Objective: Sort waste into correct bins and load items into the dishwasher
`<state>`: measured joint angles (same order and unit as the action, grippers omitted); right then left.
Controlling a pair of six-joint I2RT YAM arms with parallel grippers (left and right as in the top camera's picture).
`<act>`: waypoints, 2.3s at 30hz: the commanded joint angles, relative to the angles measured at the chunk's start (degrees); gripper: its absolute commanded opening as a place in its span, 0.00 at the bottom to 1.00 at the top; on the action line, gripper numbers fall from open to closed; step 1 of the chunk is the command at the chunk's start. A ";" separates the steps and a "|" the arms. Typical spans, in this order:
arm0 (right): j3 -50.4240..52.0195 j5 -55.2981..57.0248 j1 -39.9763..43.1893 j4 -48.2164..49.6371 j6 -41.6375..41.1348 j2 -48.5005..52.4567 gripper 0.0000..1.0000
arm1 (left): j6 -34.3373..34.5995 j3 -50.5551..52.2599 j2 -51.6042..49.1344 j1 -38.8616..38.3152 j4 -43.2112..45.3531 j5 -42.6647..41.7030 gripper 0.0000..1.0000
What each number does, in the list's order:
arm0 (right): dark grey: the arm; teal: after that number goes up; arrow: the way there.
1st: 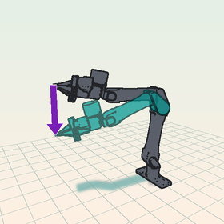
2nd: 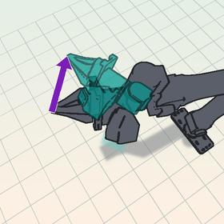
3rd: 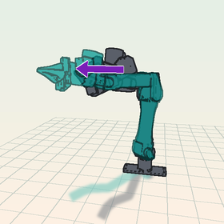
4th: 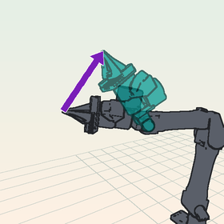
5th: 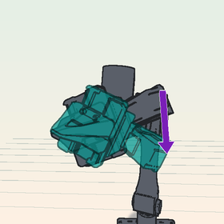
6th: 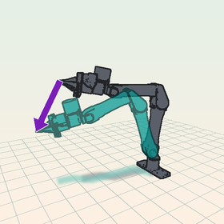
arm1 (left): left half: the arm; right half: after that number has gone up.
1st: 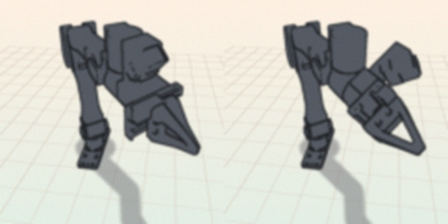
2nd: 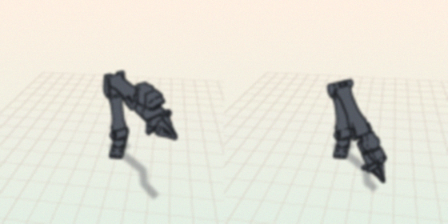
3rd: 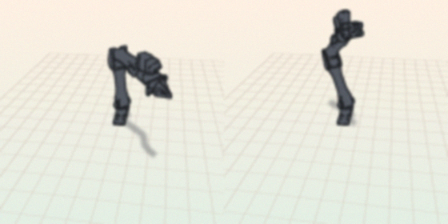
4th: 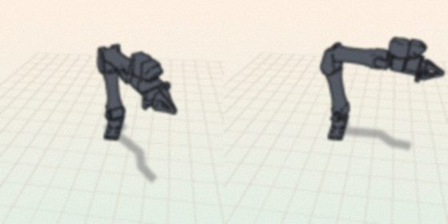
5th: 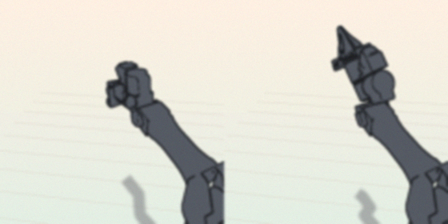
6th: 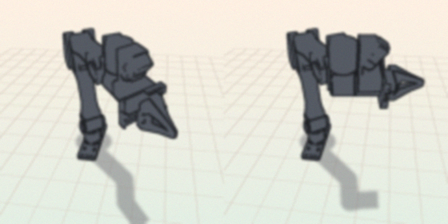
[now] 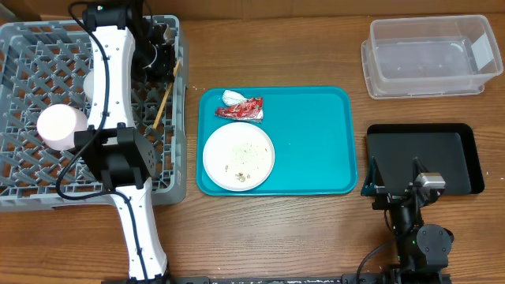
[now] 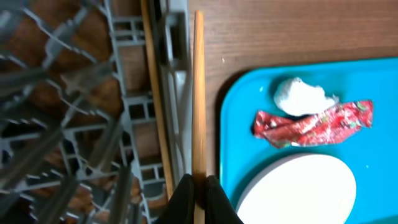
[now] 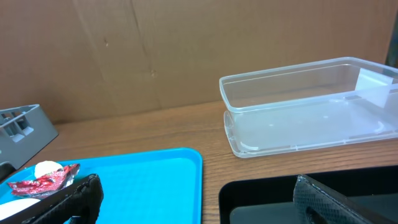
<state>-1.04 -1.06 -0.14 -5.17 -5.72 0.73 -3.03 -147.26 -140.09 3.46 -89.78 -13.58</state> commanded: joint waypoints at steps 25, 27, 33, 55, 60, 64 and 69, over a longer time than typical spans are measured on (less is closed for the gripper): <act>0.59 0.57 -0.22 0.33 0.39 -0.57 1.00 | 11.58 0.87 -0.17 -0.09 4.70 13.53 0.04; 0.59 0.57 -0.22 0.33 0.39 -0.57 1.00 | 10.69 0.87 -0.17 -0.13 4.92 12.59 0.04; 0.59 0.57 -0.22 0.33 0.39 -0.57 1.00 | 2.60 0.87 -0.17 -0.59 5.99 4.68 0.04; 0.59 0.57 -0.22 0.33 0.39 -0.57 1.00 | 5.01 0.87 -0.26 -0.52 7.91 7.56 0.96; 0.59 0.57 -0.22 0.33 0.39 -0.57 1.00 | 7.93 0.85 -0.13 -0.50 7.23 7.56 1.00; 0.59 0.57 -0.22 0.33 0.39 -0.57 1.00 | 9.81 0.83 1.53 -0.37 6.56 6.93 1.00; 0.59 0.57 -0.22 0.33 0.39 -0.57 1.00 | 9.81 -0.22 6.05 -0.37 7.26 -6.32 1.00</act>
<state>-1.04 -1.06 -0.14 -5.17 -5.74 0.73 5.67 -147.24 -139.79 3.38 -83.02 -10.35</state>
